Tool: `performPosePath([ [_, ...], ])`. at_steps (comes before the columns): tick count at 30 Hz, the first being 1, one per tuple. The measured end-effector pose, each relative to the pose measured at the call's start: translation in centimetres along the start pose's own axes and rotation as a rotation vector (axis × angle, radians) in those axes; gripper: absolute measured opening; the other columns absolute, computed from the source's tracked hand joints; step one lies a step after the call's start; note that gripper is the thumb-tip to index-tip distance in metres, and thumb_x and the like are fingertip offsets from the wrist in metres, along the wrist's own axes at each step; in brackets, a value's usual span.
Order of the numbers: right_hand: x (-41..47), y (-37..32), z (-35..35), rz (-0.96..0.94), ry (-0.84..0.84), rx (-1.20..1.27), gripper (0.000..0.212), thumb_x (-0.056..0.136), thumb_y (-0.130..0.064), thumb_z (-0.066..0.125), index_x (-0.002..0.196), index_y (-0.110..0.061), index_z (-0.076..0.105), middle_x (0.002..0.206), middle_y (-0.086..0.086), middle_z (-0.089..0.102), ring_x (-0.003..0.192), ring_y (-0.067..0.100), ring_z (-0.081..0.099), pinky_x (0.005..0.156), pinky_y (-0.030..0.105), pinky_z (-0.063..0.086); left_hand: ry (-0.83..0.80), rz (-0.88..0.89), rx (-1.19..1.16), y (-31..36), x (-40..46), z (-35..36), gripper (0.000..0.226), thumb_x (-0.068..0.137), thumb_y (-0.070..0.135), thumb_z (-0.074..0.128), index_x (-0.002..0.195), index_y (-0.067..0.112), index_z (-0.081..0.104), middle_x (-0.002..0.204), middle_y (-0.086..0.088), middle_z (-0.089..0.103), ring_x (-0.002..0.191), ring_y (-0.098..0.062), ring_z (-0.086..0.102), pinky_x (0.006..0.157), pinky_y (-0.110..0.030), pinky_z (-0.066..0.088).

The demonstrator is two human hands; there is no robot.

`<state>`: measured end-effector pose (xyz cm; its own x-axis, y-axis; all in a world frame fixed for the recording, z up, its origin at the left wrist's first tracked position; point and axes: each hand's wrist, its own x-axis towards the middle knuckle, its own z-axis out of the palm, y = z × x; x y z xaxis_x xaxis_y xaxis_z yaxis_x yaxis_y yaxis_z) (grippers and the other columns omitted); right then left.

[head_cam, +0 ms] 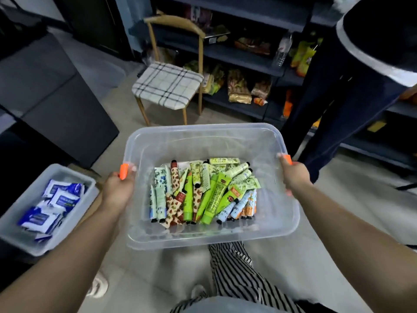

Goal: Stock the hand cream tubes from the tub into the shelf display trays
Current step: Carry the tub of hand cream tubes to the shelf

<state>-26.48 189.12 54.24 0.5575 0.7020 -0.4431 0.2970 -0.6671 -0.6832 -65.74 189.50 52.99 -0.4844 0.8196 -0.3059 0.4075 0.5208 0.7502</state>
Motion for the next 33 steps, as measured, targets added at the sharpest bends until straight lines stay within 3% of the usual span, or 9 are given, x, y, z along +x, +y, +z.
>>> performPosePath([
  [6, 10.7, -9.5, 5.9, -0.019, -0.037, 0.004, 0.05, 0.082, -0.062, 0.048, 0.065, -0.015, 0.051, 0.065, 0.005, 0.051, 0.07, 0.029, 0.053, 0.071, 0.037, 0.045, 0.008, -0.058, -0.023, 6.2, 12.2, 3.0, 0.045, 0.086, 0.053, 0.051, 0.089, 0.009, 0.056, 0.078, -0.012, 0.057, 0.08, -0.032, 0.058, 0.076, -0.04, 0.051],
  [8, 13.2, -13.1, 7.6, -0.011, -0.054, 0.005, 0.049, 0.084, -0.061, 0.047, 0.067, -0.015, 0.051, 0.063, 0.005, 0.051, 0.069, 0.029, 0.053, 0.07, 0.038, 0.047, 0.008, -0.069, -0.015, 8.8, 15.5, 3.2, 0.045, 0.087, 0.052, 0.05, 0.091, 0.008, 0.055, 0.079, -0.011, 0.057, 0.083, -0.034, 0.059, 0.077, -0.048, 0.053],
  [12, 17.7, -20.8, 10.8, -0.027, -0.076, 0.0, 0.044, 0.086, -0.057, 0.047, 0.077, -0.014, 0.053, 0.065, 0.005, 0.05, 0.066, 0.027, 0.052, 0.067, 0.04, 0.047, 0.037, -0.056, 0.009, 13.6, 22.9, 2.7, 0.047, 0.089, 0.05, 0.048, 0.099, 0.005, 0.059, 0.083, -0.014, 0.056, 0.083, -0.033, 0.057, 0.079, -0.05, 0.052],
  [16, 22.0, -27.7, 15.5, -0.013, -0.079, -0.013, 0.052, 0.085, -0.059, 0.046, 0.072, -0.01, 0.053, 0.064, 0.006, 0.049, 0.063, 0.027, 0.051, 0.064, 0.035, 0.043, 0.037, -0.065, 0.015, 16.7, 31.5, 1.8, 0.045, 0.088, 0.052, 0.047, 0.082, 0.008, 0.056, 0.072, -0.009, 0.052, 0.073, -0.03, 0.054, 0.076, -0.051, 0.053],
  [21, 26.5, -34.1, 22.4, 0.029, -0.052, 0.019, 0.058, 0.083, -0.061, 0.047, 0.085, -0.005, 0.06, 0.071, 0.008, 0.054, 0.071, 0.029, 0.055, 0.066, 0.033, 0.044, 0.001, -0.017, 0.069, 20.0, 43.5, 1.4, 0.047, 0.09, 0.051, 0.045, 0.085, 0.005, 0.056, 0.08, -0.016, 0.057, 0.074, -0.034, 0.058, 0.076, -0.046, 0.053],
  [25, 28.9, -38.6, 27.0, 0.078, 0.0, 0.053, 0.052, 0.086, -0.057, 0.047, 0.078, -0.007, 0.056, 0.068, 0.007, 0.053, 0.065, 0.026, 0.053, 0.067, 0.033, 0.043, -0.073, 0.008, 0.091, 22.9, 53.1, 1.2, 0.049, 0.089, 0.052, 0.046, 0.09, 0.004, 0.056, 0.079, -0.015, 0.056, 0.08, -0.037, 0.059, 0.078, -0.048, 0.053],
  [27, 29.9, -40.8, 28.8, 0.098, 0.022, 0.073, 0.05, 0.087, -0.057, 0.046, 0.072, -0.01, 0.053, 0.071, 0.009, 0.054, 0.067, 0.027, 0.054, 0.07, 0.036, 0.046, -0.103, 0.017, 0.112, 24.7, 57.2, 1.3, 0.046, 0.089, 0.051, 0.047, 0.09, 0.005, 0.054, 0.081, -0.017, 0.056, 0.083, -0.038, 0.058, 0.08, -0.049, 0.052],
  [30, 31.6, -43.8, 31.5, 0.135, 0.061, 0.065, 0.05, 0.086, -0.06, 0.044, 0.083, -0.011, 0.054, 0.086, 0.015, 0.059, 0.088, 0.037, 0.059, 0.083, 0.048, 0.051, -0.147, 0.049, 0.157, 27.6, 62.9, 1.7, 0.045, 0.09, 0.048, 0.048, 0.099, 0.005, 0.055, 0.085, -0.019, 0.055, 0.085, -0.039, 0.059, 0.08, -0.049, 0.052],
  [33, 33.5, -46.0, 33.8, 0.176, 0.083, 0.081, 0.052, 0.087, -0.059, 0.043, 0.071, -0.011, 0.053, 0.073, 0.011, 0.057, 0.083, 0.038, 0.06, 0.082, 0.048, 0.052, -0.172, 0.092, 0.182, 29.5, 68.2, 3.1, 0.043, 0.09, 0.046, 0.049, 0.101, 0.005, 0.055, 0.081, -0.019, 0.054, 0.083, -0.038, 0.059, 0.078, -0.05, 0.052],
])
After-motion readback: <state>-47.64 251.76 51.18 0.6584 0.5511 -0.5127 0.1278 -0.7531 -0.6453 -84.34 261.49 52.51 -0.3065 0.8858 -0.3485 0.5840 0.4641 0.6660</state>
